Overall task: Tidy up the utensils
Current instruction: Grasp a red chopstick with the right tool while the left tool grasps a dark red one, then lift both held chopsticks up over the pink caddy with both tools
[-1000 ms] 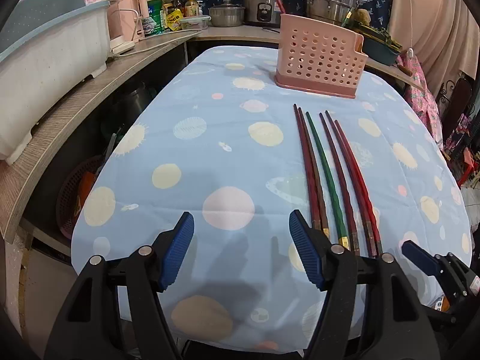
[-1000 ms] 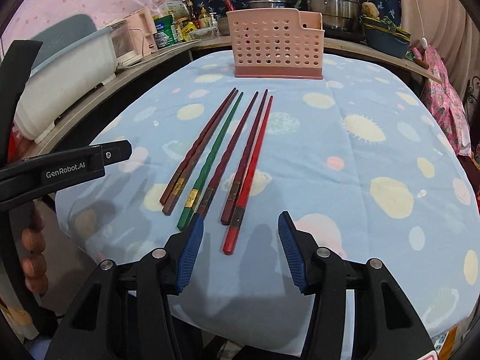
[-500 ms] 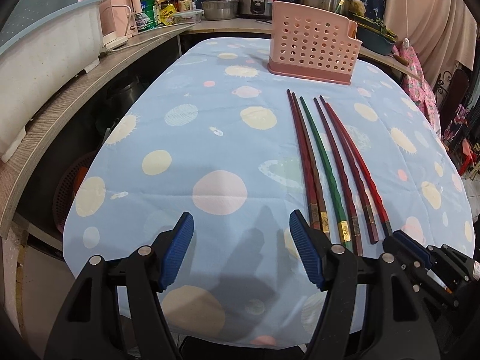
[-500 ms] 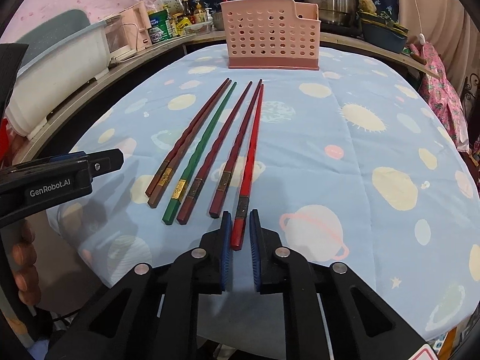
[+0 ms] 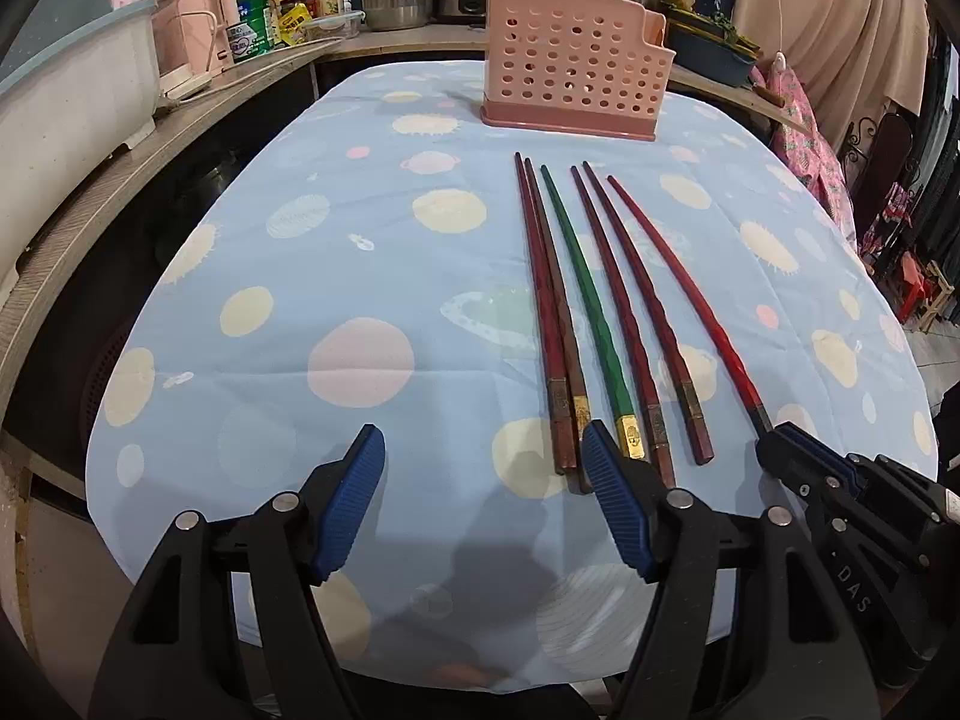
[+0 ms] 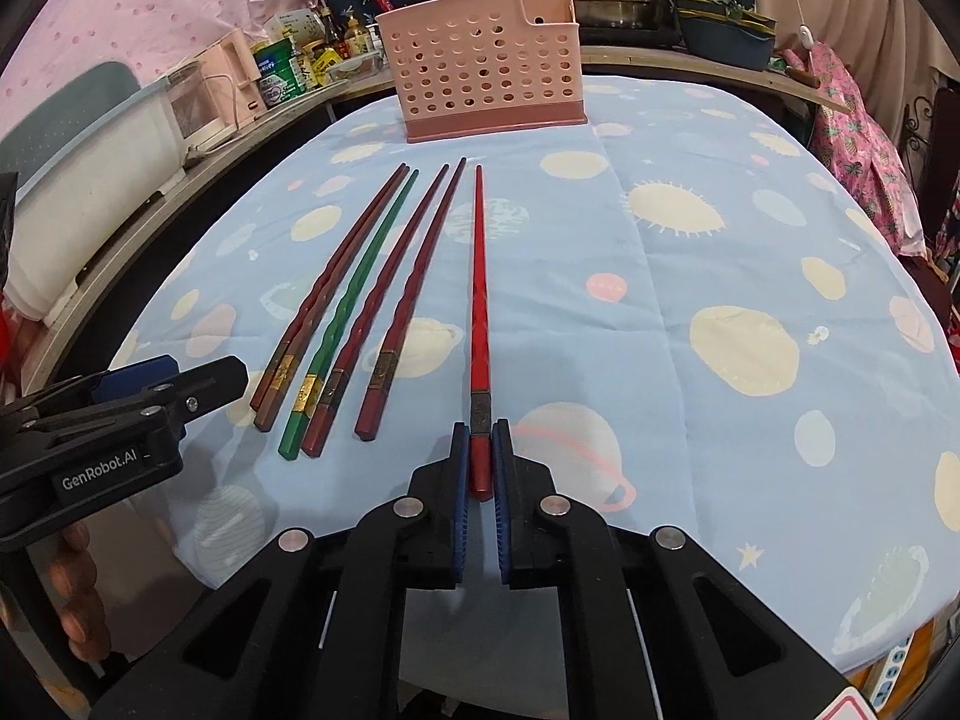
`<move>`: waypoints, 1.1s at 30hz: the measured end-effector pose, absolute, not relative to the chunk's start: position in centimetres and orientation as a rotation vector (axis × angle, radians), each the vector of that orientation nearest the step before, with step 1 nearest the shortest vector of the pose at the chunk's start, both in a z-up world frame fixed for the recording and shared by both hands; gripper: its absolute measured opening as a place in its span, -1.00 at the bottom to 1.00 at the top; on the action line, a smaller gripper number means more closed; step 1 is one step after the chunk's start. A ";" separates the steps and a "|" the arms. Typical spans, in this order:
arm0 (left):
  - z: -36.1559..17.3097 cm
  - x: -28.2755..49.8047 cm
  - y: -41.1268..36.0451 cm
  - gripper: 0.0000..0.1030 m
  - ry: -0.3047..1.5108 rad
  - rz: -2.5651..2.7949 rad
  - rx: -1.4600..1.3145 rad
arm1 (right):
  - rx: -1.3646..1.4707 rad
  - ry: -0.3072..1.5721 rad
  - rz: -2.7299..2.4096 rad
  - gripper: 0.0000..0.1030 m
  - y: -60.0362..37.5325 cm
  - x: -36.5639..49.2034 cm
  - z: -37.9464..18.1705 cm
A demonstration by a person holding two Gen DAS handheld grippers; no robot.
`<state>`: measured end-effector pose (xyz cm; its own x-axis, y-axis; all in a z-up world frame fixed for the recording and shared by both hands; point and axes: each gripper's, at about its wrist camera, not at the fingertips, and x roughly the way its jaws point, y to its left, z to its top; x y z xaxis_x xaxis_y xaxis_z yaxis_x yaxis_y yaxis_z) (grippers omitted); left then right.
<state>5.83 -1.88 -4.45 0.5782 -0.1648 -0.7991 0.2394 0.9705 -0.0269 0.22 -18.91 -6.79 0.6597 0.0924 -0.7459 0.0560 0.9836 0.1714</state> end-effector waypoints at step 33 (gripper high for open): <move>-5.3 7.3 -1.7 -0.83 0.958 -0.257 0.048 | 0.190 0.848 0.027 -0.86 -18.8 0.3 -6.6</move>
<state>7.31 -1.68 -5.29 0.5472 -0.1957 -0.8138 0.2377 0.9686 -0.0731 0.26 -18.81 -6.55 0.6620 0.0994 -0.7429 0.0522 0.9827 0.1780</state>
